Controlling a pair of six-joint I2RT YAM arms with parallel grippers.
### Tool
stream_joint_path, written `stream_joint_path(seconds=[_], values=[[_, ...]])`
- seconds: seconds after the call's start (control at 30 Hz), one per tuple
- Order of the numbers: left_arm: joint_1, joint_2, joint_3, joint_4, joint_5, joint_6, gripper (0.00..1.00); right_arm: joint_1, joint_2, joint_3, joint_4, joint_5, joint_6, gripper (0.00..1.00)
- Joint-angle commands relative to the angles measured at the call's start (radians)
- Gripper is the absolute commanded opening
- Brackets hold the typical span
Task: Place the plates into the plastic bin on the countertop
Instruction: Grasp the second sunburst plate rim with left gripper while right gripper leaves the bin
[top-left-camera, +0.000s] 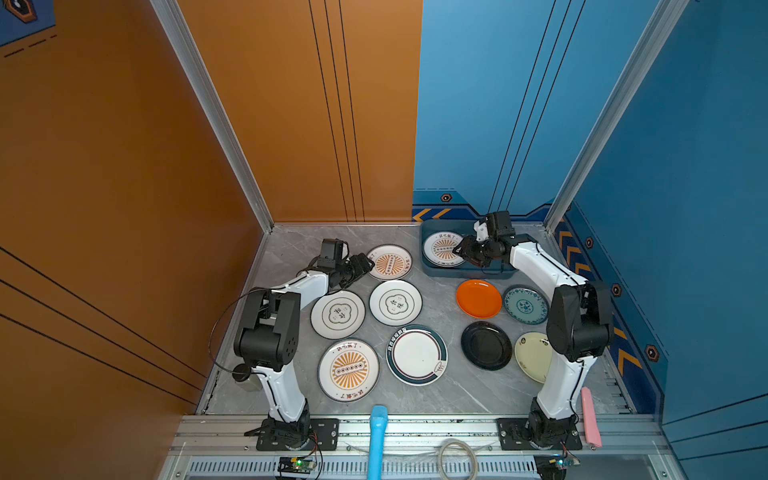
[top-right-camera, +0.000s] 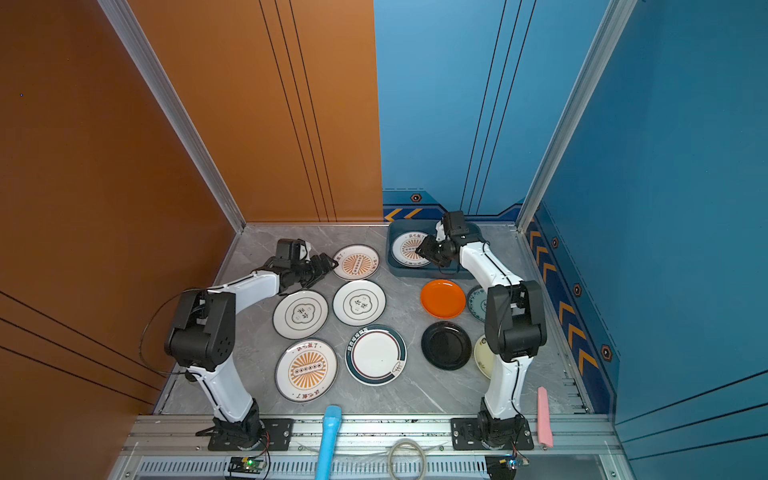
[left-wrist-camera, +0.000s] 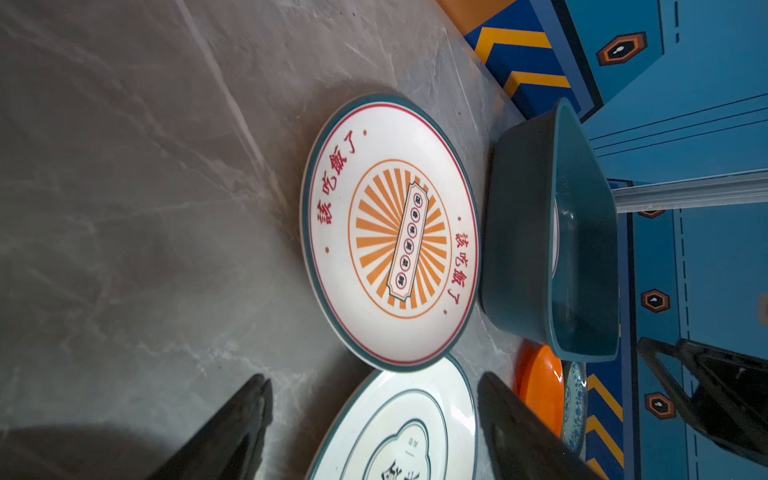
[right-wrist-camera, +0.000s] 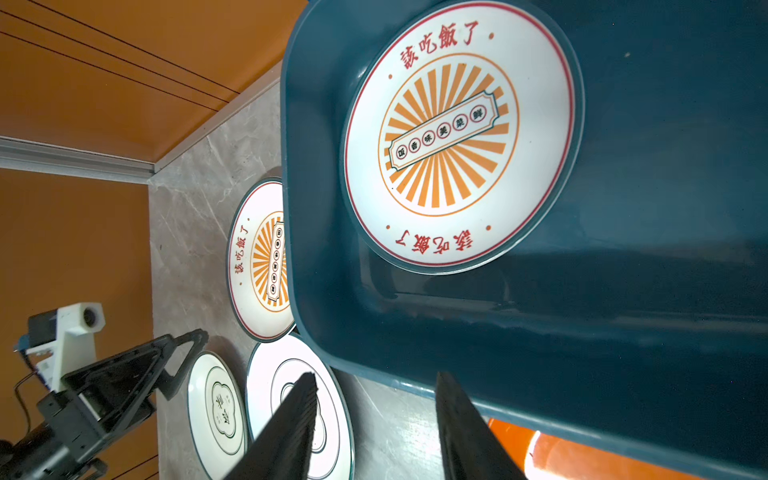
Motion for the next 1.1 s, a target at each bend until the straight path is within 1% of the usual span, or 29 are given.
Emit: stream_joint_path(seconds=[0.0,0.23,0.47,0.57,0.7,0.77,0.9,1.07], values=[[-0.009,0.057,0.048,0.011,-0.013,-0.009,0.77,0.006,-0.053,-0.035,0.053,-0.032,0.022,0.49],[-0.010,0.158,0.060,0.073,0.004,-0.039,0.71,0.004,-0.068,-0.063,0.067,-0.036,0.024,0.49],[-0.010,0.204,0.062,0.109,-0.001,-0.054,0.62,0.004,-0.060,-0.065,0.074,-0.048,0.035,0.49],[-0.010,0.222,0.076,0.115,0.003,-0.057,0.57,0.004,-0.057,-0.072,0.085,-0.055,0.040,0.48],[-0.008,0.249,0.100,0.114,0.005,-0.061,0.45,0.005,-0.052,-0.085,0.088,-0.064,0.045,0.48],[-0.006,0.258,0.107,0.115,0.002,-0.066,0.42,0.006,-0.055,-0.090,0.091,-0.068,0.045,0.49],[-0.005,0.277,0.116,0.127,-0.005,-0.073,0.39,0.006,-0.067,-0.107,0.093,-0.071,0.044,0.49],[-0.004,0.310,0.139,0.139,0.004,-0.083,0.31,0.010,-0.072,-0.139,0.108,-0.089,0.043,0.49]])
